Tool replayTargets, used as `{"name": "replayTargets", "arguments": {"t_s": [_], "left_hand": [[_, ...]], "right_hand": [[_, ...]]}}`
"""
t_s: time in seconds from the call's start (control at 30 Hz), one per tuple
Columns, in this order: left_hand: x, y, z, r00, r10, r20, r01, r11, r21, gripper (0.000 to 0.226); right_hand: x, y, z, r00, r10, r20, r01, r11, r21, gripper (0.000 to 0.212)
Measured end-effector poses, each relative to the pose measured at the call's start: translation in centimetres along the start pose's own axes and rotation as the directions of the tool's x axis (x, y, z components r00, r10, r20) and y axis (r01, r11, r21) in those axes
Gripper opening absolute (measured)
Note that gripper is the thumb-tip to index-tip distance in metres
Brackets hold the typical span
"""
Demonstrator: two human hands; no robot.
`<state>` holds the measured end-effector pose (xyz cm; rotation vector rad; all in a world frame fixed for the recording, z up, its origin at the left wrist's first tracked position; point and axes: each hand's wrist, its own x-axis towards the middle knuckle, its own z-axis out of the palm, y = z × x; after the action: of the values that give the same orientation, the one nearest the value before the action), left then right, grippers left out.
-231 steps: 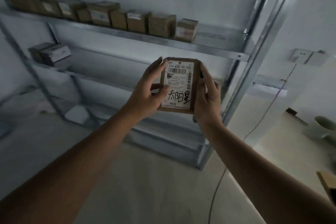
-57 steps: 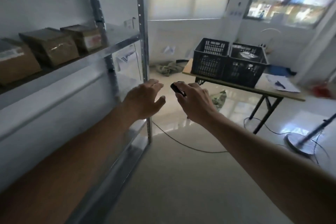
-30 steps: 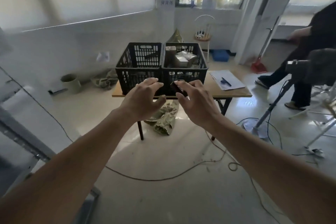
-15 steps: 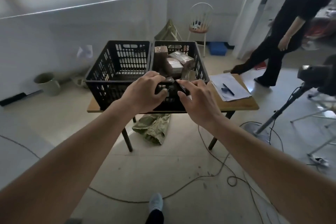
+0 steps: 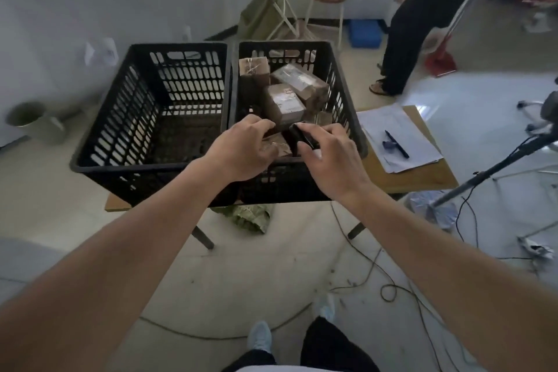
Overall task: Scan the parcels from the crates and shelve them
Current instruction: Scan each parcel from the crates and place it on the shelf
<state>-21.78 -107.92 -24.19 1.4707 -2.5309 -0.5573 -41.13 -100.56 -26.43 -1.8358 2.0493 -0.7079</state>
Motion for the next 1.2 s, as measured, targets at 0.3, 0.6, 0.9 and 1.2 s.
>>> {"name": "replayTargets", "arguments": {"t_s": [0.3,0.6,0.9,1.2], "left_hand": [[12.0,-1.0,3.3,0.983,-0.178,0.045,0.179,0.983,-0.037,0.053],[20.5,-2.3,7.3,0.894,-0.430,0.123,0.443,0.889,-0.115,0.054],[25.0,-5.2,11.3,0.759,-0.600,0.255,0.649,0.661,-0.377,0.064],[27.2,-5.6,11.1,0.714,-0.612,0.340,0.643,0.381,-0.665,0.094]], "right_hand": [[12.3,7.1,1.5,0.991,0.003,0.132,-0.018,0.993,0.114,0.046],[21.1,10.7,2.8,0.947,0.014,0.322,-0.101,0.961,0.257,0.045],[25.2,11.2,3.0,0.897,0.079,0.436,-0.224,0.930,0.292,0.041],[26.0,10.1,2.4,0.803,0.222,0.553,-0.469,0.808,0.356,0.046]]}}
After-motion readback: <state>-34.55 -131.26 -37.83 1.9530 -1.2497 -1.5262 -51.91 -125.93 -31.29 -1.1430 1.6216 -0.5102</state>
